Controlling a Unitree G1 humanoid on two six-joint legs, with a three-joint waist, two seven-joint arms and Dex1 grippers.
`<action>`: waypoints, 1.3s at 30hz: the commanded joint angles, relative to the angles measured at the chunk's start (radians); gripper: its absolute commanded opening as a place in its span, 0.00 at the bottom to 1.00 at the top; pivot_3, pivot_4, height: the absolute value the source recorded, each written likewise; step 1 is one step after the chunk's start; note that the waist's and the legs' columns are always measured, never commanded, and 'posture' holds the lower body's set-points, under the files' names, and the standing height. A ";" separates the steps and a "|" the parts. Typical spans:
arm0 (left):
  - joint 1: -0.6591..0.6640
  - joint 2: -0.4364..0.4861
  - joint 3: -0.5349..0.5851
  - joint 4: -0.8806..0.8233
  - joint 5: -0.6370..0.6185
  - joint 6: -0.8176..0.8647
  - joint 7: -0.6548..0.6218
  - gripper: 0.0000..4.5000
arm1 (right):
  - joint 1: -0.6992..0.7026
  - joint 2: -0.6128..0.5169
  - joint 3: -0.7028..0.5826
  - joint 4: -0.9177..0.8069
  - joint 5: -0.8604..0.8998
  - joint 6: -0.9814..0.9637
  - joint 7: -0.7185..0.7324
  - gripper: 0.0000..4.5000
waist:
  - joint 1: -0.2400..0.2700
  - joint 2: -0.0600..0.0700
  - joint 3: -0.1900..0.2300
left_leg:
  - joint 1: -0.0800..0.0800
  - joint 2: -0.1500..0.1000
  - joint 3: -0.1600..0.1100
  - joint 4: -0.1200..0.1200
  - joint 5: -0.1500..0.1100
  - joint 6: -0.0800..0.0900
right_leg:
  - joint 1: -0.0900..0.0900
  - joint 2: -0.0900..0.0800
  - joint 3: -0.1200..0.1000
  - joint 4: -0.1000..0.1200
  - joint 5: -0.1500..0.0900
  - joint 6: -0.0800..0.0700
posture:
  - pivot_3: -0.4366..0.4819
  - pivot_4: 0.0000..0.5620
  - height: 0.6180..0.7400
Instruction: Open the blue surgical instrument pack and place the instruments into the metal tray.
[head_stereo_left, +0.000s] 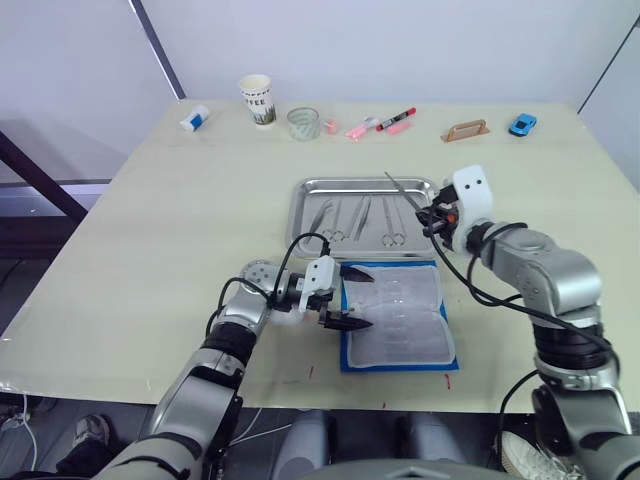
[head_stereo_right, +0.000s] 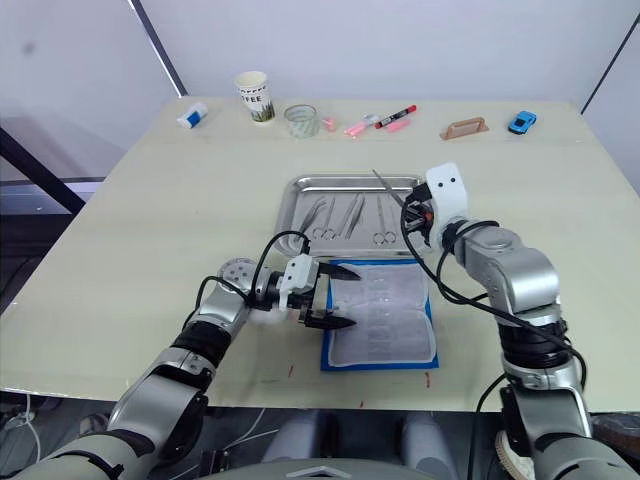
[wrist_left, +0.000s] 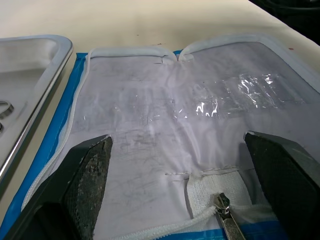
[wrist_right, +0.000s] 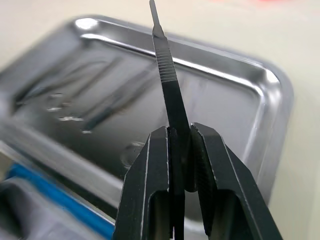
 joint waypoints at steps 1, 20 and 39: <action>0.045 0.000 -0.024 0.071 0.044 0.017 0.025 1.00 | -0.056 0.090 -0.067 0.045 -0.025 0.002 -0.118 0.02 | -0.001 0.000 0.000 | 0.000 0.000 0.000 0.000 0.000 0.000 | 0.000 0.000 0.000 0.000 0.000 0.000 | 0.48 0.27 1.00; 0.054 -0.004 -0.023 0.067 0.047 0.014 0.036 1.00 | -0.098 0.285 -0.121 0.296 -0.101 -0.181 -0.295 0.02 | -0.005 0.001 0.000 | 0.001 0.000 0.000 0.000 0.000 0.000 | 0.000 -0.001 0.000 0.001 0.000 0.001 | 0.48 0.27 1.00; 0.063 -0.004 -0.023 0.059 0.045 0.014 0.036 1.00 | -0.091 0.297 -0.118 0.348 -0.110 -0.226 -0.298 0.26 | -0.006 0.001 0.000 | 0.001 0.000 0.000 0.000 0.000 0.001 | 0.000 -0.001 0.000 0.001 0.000 0.000 | 0.48 0.27 1.00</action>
